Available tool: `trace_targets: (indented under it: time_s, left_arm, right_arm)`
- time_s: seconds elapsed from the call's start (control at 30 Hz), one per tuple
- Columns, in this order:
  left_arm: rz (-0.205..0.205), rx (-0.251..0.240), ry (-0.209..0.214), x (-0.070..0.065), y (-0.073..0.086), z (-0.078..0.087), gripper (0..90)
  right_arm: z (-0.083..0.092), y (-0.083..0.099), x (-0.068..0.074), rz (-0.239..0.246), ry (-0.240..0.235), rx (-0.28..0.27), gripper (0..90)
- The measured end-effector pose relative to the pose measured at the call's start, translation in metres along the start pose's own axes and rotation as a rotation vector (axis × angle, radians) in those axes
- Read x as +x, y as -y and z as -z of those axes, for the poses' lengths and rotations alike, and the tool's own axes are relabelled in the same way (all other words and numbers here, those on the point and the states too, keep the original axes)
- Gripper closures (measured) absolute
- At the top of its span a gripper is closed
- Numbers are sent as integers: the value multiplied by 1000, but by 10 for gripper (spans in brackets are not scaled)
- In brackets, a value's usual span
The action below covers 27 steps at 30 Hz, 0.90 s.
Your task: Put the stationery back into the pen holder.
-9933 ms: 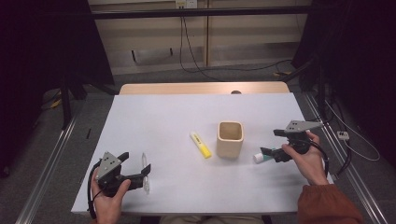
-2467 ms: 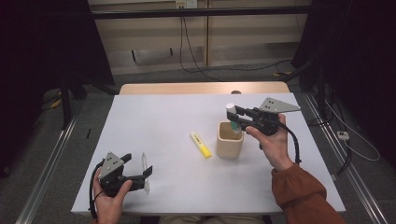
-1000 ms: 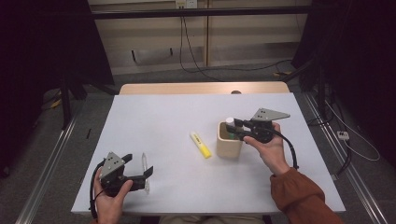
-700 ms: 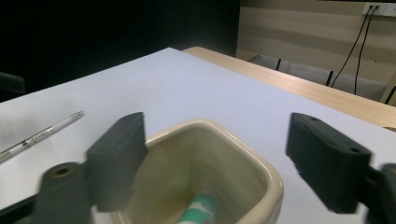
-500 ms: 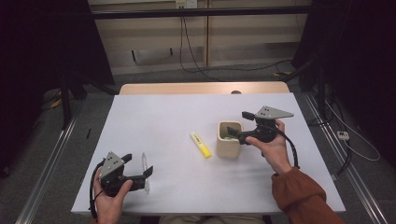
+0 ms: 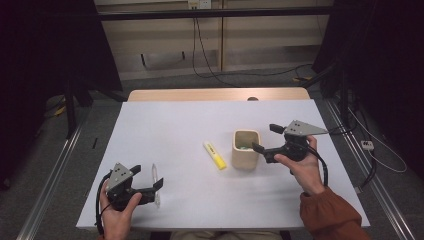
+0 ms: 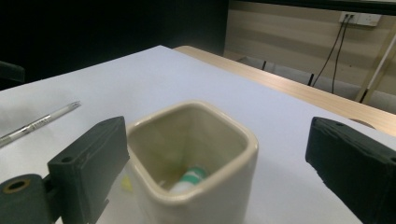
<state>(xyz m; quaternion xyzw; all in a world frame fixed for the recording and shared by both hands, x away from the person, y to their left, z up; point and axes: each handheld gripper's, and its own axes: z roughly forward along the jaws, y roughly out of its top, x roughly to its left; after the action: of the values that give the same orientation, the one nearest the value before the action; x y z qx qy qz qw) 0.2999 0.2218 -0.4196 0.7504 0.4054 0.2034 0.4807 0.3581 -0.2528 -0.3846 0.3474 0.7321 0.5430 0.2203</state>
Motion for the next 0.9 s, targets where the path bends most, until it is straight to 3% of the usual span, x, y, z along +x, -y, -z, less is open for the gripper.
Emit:
trace_targets:
  time_s: [0.37, 0.47, 0.53, 0.6, 0.73, 0.9]
  left_arm:
    - [4, -2, -21, -3, 0, 3, 80]
    - [7, -10, -35, -4, 0, 4, 71]
    - [16, -7, -27, -4, 0, 3, 65]
    - [23, 1, 17, -4, 1, 0, 59]
    - [7, 8, 47, -9, -1, -4, 52]
    - [-4, 23, 49, -12, -2, -5, 63]
  right_arm:
    - [30, 30, 7, -26, 14, 6, 47]
    - [36, 38, 14, -11, 13, 24, 45]
    - [40, 44, 17, -16, 18, 28, 46]
    - [44, 49, 20, -12, 21, 27, 46]
    - [49, 55, 25, -14, 23, 19, 45]
    - [52, 67, 33, -7, 7, 54, 46]
